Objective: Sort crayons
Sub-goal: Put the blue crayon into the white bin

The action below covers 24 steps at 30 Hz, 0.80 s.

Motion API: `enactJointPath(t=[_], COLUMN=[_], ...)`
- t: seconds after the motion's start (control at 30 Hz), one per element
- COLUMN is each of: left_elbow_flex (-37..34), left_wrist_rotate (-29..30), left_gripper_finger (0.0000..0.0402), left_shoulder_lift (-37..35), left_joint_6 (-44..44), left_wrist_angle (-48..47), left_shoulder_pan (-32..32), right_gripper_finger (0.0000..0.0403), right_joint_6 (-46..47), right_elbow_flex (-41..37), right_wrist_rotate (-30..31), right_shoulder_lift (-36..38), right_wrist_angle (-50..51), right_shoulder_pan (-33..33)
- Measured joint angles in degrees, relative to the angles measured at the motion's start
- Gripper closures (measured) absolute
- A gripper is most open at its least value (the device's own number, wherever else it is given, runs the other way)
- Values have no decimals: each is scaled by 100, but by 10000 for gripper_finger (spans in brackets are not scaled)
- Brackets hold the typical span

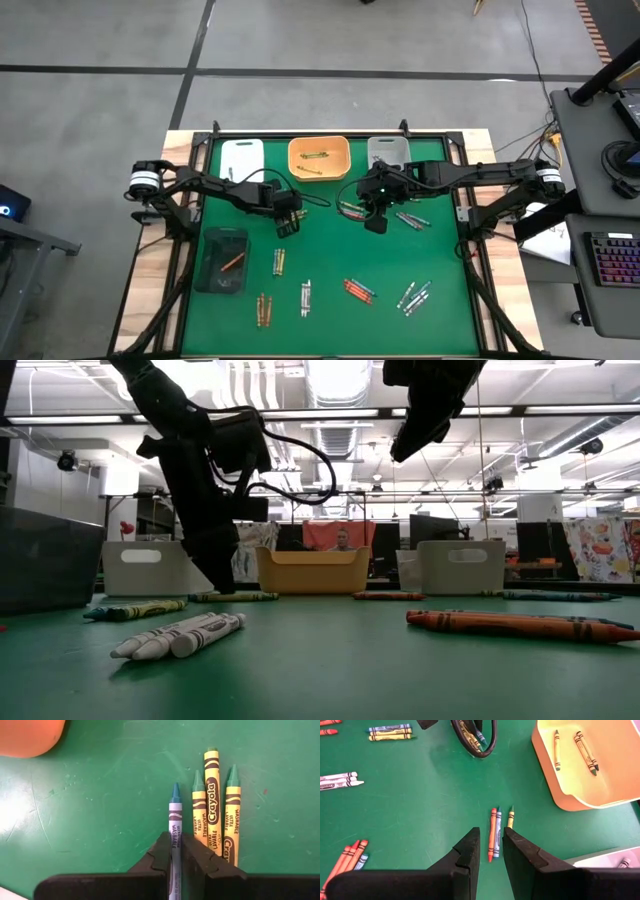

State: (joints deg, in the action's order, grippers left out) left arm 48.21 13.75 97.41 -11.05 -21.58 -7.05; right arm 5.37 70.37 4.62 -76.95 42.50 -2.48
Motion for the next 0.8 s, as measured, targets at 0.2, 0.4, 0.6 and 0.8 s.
enactJointPath(t=[0.2,0.4,0.6,0.8], left_elbow_flex=[21,414,1153,1764], left_wrist_rotate=[66,112,130,722], left_gripper_finger=[399,400,400,400], left_shoulder_lift=[-183,-738,-1356,-1894], left_joint_6=[-13,58,436,356], left_wrist_angle=[-103,-781,-2122,-3191], left_shoulder_pan=[54,136,132,-318], right_gripper_finger=[330,330,330,330], right_joint_6=[0,0,-44,-44], right_elbow_flex=[0,0,0,0], right_wrist_rotate=[-2,-2,-3,-4], right_shoulder_lift=[0,0,0,0], right_wrist_angle=[2,12,51,52], right_shoulder_pan=[0,0,0,11])
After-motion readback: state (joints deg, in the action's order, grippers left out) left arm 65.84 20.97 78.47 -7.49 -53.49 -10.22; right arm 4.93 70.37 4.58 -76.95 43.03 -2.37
